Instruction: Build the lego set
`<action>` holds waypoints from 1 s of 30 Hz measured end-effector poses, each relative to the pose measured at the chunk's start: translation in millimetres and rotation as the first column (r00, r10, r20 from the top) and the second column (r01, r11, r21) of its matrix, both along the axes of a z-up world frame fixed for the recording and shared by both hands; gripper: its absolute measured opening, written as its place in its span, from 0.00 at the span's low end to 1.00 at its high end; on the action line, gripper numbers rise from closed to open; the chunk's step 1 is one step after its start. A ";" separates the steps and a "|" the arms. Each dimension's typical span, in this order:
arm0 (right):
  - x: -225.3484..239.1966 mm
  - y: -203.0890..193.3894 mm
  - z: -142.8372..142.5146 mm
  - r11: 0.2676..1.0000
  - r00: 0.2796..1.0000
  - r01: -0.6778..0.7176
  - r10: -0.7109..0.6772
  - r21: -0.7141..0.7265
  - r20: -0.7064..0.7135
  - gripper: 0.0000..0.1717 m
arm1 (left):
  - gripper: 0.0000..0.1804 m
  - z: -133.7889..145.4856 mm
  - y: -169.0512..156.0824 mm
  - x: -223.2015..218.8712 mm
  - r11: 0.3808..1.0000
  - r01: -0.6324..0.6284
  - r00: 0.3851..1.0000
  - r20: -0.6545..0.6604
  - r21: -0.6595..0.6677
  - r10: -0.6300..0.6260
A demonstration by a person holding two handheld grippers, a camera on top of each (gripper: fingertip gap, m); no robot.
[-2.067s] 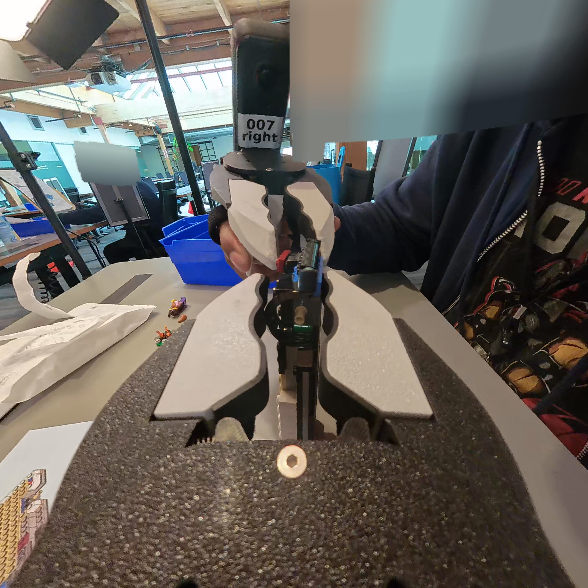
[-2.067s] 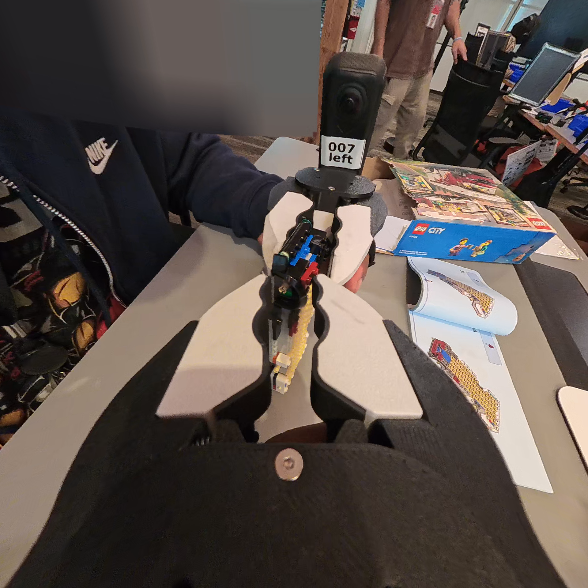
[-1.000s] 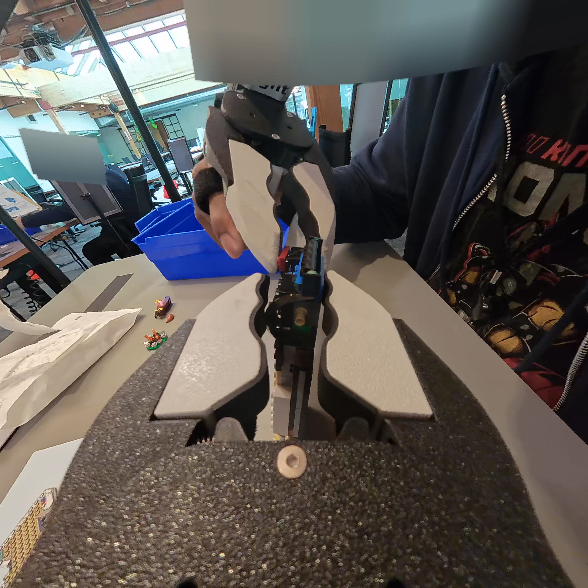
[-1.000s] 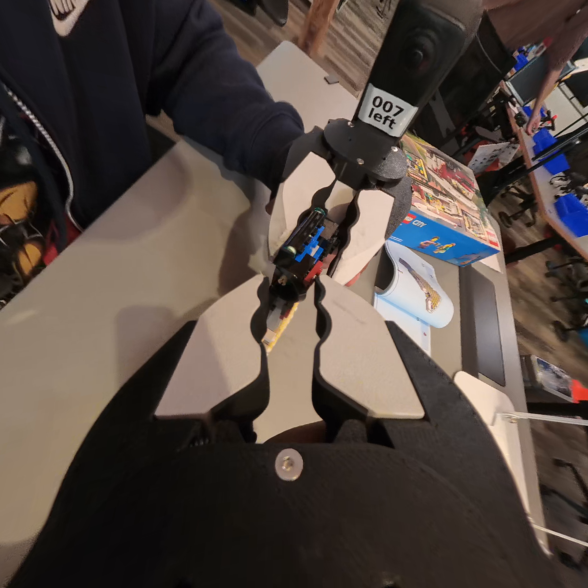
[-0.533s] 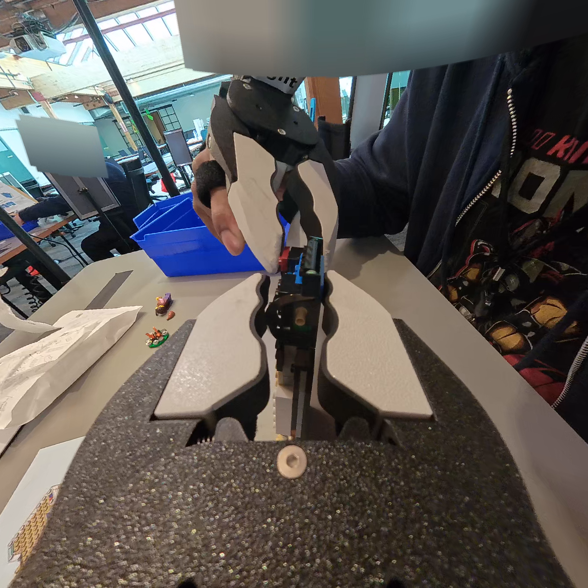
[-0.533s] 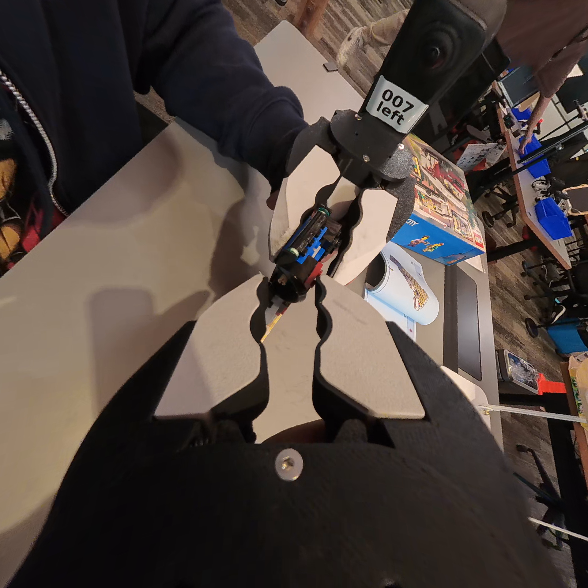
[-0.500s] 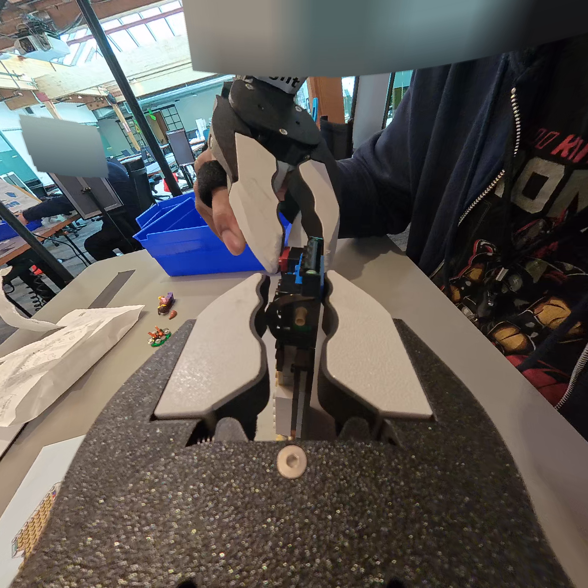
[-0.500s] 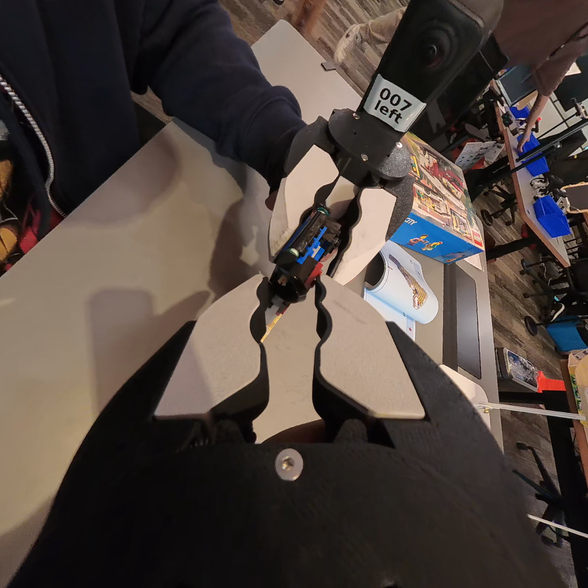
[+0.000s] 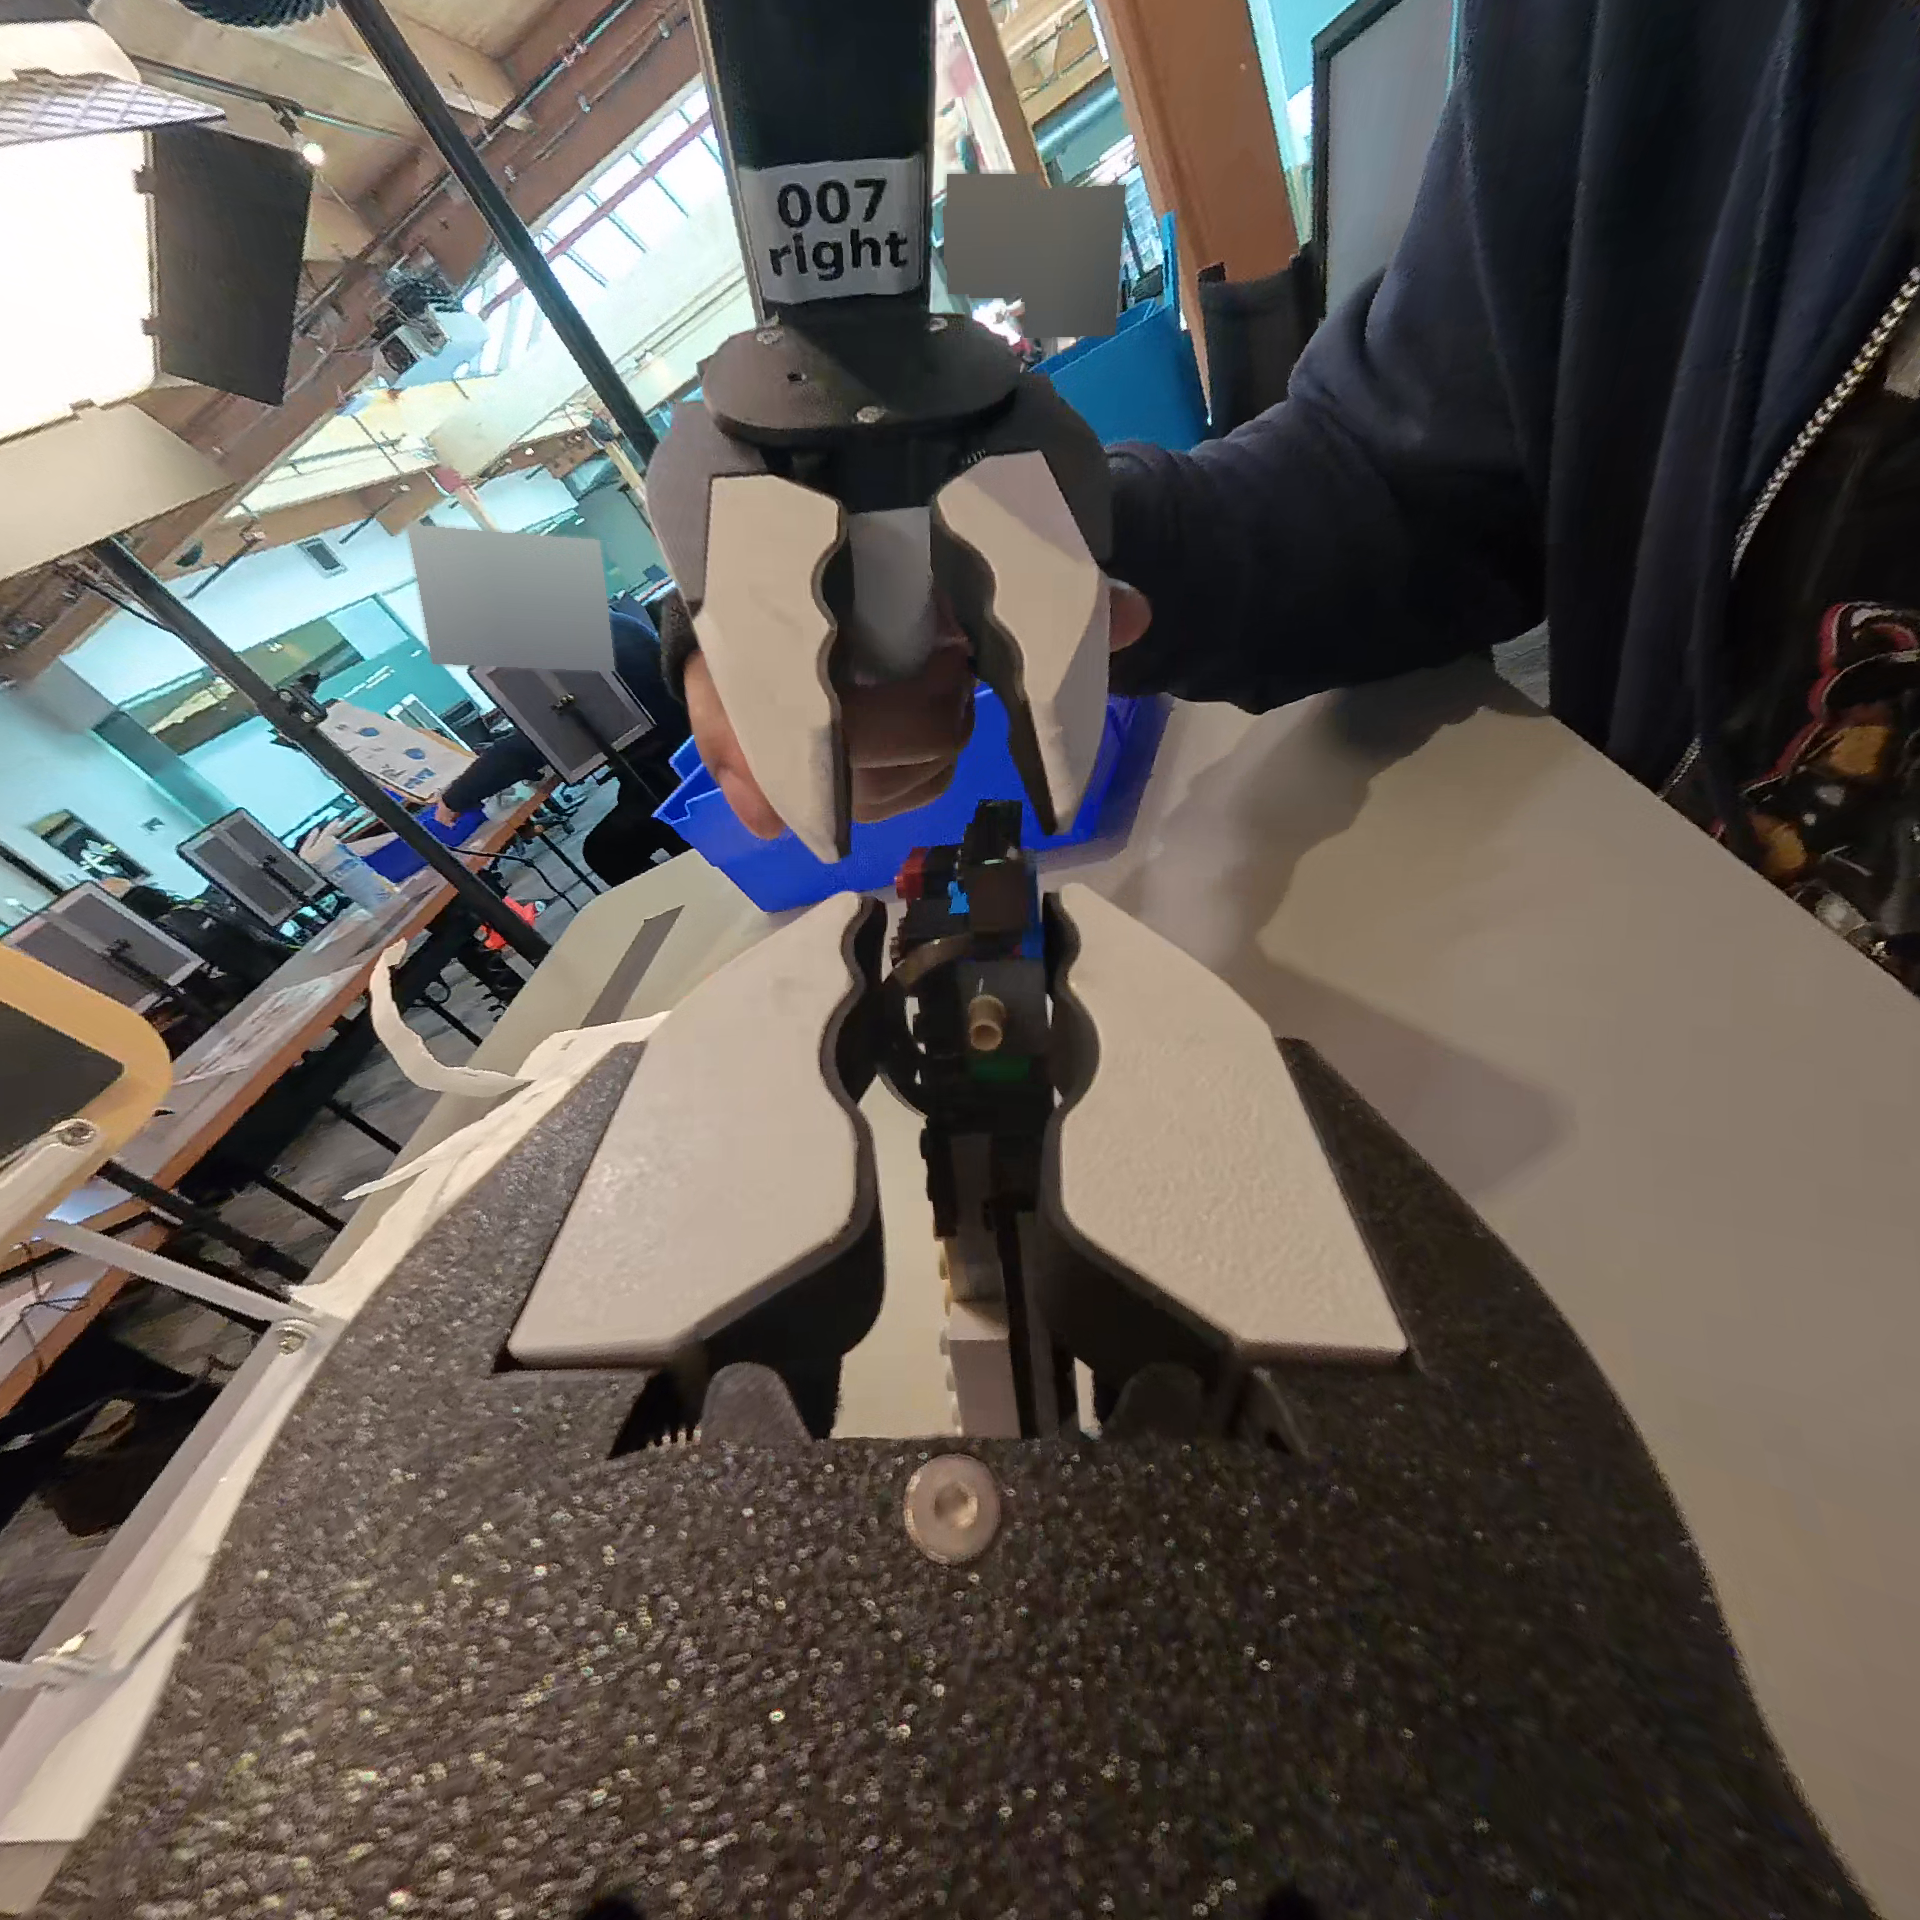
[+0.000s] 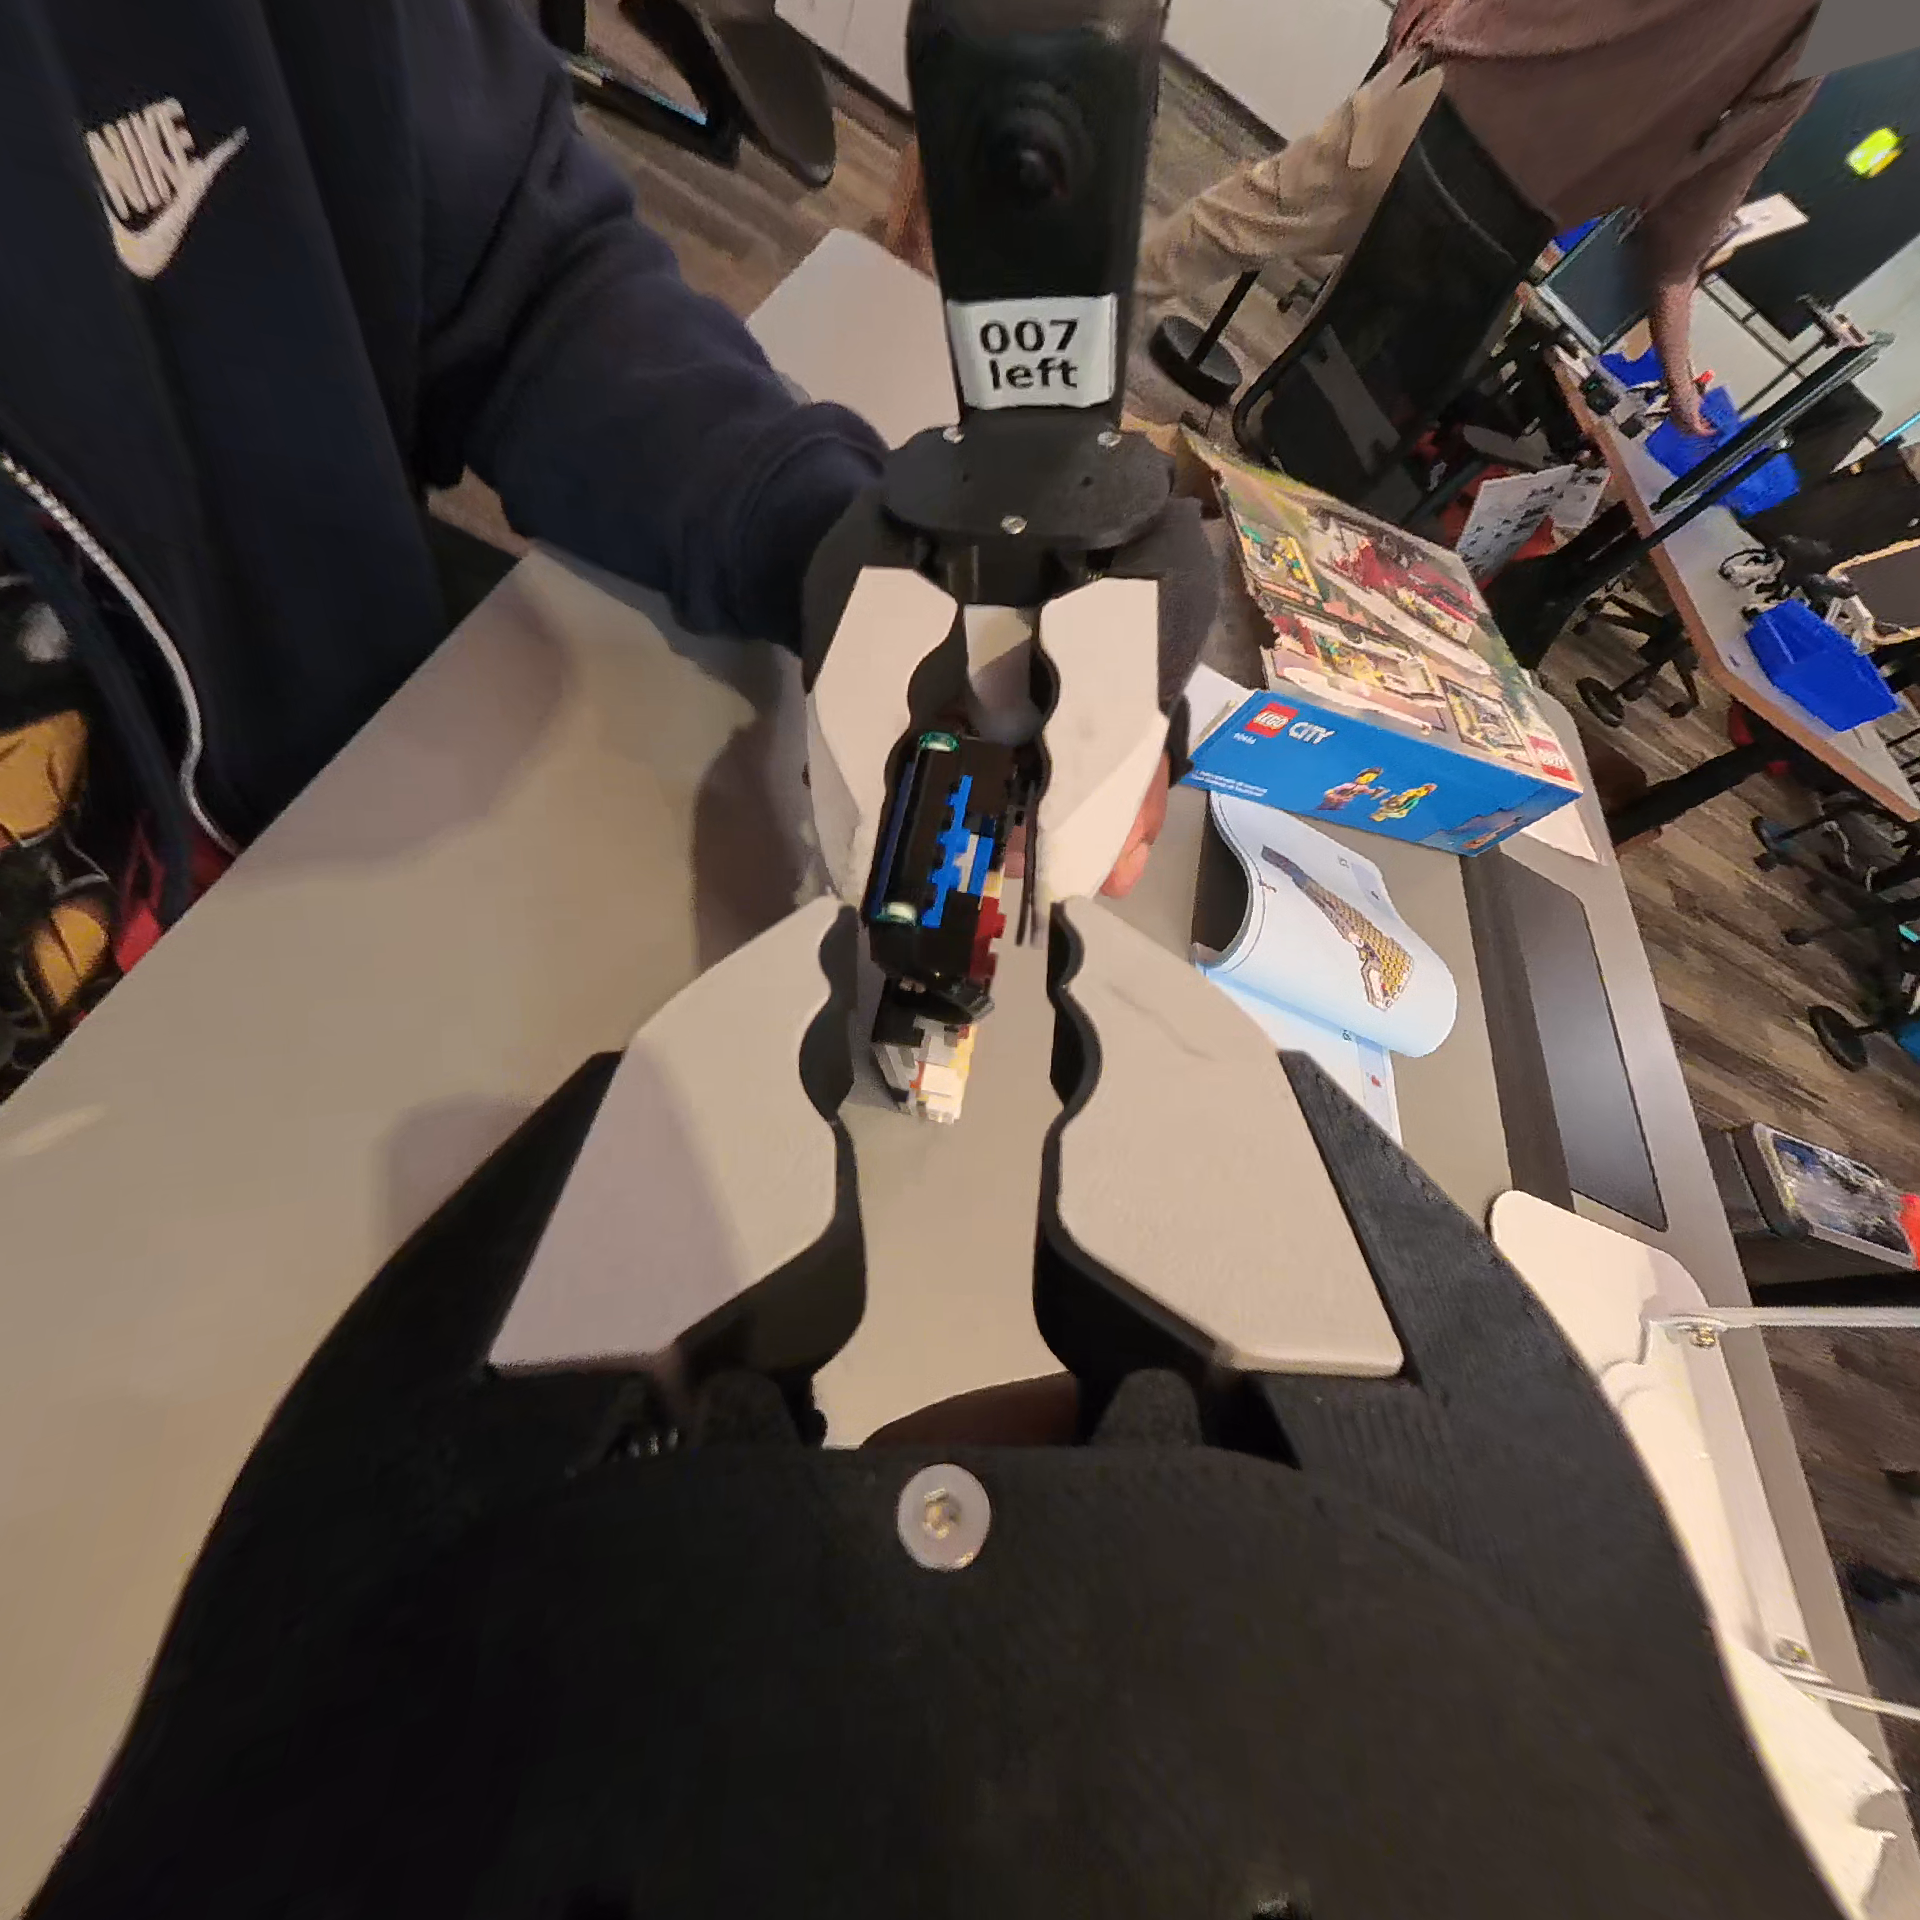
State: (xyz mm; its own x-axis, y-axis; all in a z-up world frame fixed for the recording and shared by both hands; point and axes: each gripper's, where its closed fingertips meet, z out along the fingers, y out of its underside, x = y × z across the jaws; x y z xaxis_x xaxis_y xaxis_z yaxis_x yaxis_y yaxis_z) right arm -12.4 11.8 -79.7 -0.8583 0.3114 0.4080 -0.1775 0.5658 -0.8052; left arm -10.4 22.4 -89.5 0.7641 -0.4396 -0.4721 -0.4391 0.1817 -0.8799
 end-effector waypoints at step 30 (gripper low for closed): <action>-9.3 2.1 -19.7 0.997 0.994 0.067 -0.070 0.049 0.078 0.15 | 0.16 -0.2 -0.5 -4.2 0.995 -0.067 0.993 -0.095 0.070 0.074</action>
